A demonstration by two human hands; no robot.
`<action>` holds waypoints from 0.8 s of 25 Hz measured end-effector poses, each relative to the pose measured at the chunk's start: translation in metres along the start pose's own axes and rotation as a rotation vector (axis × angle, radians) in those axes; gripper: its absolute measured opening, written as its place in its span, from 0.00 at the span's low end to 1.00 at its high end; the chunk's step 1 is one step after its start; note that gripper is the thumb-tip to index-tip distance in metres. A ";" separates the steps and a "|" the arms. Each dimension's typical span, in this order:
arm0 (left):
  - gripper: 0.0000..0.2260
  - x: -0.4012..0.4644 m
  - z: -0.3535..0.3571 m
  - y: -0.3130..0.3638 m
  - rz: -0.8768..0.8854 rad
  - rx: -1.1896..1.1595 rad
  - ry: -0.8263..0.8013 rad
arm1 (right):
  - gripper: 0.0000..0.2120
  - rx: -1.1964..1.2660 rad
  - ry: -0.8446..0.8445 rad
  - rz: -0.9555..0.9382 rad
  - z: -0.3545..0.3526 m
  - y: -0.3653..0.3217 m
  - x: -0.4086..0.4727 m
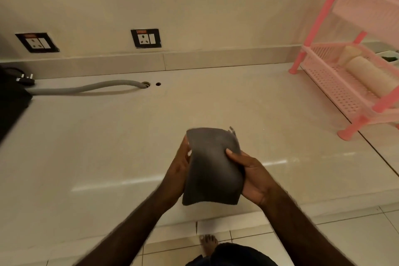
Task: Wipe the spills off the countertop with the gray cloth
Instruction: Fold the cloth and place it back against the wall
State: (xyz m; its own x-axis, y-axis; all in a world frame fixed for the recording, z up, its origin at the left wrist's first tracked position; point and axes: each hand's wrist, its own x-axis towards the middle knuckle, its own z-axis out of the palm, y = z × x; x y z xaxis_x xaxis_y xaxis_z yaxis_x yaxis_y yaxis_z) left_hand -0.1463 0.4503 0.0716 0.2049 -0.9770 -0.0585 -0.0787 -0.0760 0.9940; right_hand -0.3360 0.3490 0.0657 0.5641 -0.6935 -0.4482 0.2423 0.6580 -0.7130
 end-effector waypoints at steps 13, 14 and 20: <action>0.12 0.130 -0.022 -0.013 -0.300 -0.235 -0.133 | 0.45 0.244 0.046 0.263 -0.070 -0.110 0.095; 0.11 0.141 -0.027 -0.013 -0.302 -0.213 -0.107 | 0.43 0.181 0.063 0.280 -0.074 -0.116 0.103; 0.11 0.210 -0.038 -0.015 -0.350 -0.223 0.021 | 0.18 -0.264 0.132 0.194 -0.073 -0.150 0.159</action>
State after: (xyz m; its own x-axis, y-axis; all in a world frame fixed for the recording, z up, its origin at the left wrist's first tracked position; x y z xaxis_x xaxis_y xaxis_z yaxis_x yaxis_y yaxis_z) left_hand -0.0649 0.2538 0.0480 0.2016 -0.8955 -0.3967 0.2118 -0.3556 0.9103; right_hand -0.3405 0.1181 0.0620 0.4687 -0.6064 -0.6424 -0.0812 0.6946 -0.7148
